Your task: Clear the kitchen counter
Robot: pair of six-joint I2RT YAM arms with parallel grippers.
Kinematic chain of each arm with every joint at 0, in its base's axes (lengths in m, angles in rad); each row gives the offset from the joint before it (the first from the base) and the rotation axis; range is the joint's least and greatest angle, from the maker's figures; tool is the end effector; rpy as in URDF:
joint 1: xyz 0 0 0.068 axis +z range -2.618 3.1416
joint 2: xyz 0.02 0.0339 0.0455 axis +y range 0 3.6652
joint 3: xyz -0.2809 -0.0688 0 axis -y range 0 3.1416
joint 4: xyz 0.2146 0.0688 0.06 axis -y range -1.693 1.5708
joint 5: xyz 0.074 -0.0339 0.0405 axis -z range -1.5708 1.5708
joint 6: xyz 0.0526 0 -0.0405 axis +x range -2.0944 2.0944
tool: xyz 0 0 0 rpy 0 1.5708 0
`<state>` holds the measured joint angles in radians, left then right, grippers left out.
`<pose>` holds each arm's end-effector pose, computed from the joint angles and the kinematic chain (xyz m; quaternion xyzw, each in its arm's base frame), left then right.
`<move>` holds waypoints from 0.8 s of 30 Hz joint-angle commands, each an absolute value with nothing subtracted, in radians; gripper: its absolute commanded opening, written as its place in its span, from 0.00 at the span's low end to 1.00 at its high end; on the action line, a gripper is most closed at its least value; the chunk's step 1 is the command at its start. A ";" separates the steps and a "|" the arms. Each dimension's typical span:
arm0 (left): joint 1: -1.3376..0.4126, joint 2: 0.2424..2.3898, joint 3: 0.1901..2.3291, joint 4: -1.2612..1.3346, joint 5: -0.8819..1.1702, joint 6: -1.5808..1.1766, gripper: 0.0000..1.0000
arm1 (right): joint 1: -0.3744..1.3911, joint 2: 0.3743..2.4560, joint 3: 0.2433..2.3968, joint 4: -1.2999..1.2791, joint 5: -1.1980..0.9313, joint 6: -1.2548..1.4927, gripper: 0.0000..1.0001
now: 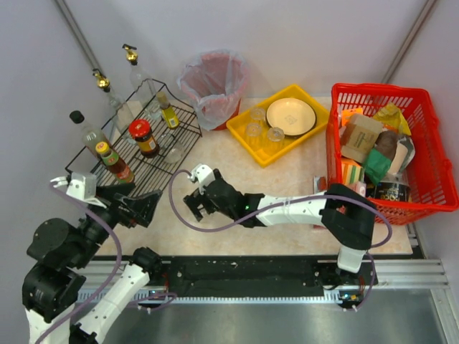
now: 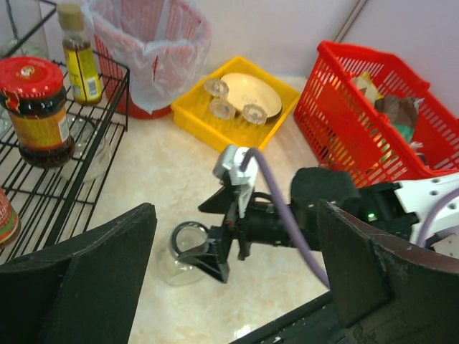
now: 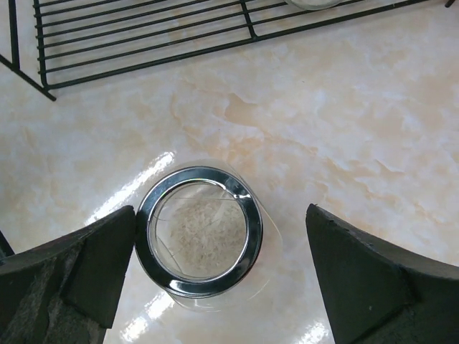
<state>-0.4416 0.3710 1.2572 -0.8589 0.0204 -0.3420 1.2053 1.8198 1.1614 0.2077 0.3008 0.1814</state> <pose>-0.0240 0.0102 0.4230 0.0420 0.6961 -0.2802 0.6596 0.1602 0.3750 0.2478 -0.3410 0.7693 0.2380 0.4851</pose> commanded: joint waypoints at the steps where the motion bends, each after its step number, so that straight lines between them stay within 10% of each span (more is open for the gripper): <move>1: -0.440 0.388 1.209 -0.816 0.009 -0.336 0.96 | 1.198 1.724 1.095 0.227 0.279 0.100 0.99; 8: -0.440 0.376 1.151 -0.813 -0.067 -0.331 0.96 | 1.200 1.686 1.085 0.224 0.232 0.124 0.98; 24: -0.440 0.394 0.793 -0.695 -0.138 -0.501 0.90 | 1.197 1.617 0.976 0.167 0.285 0.348 0.62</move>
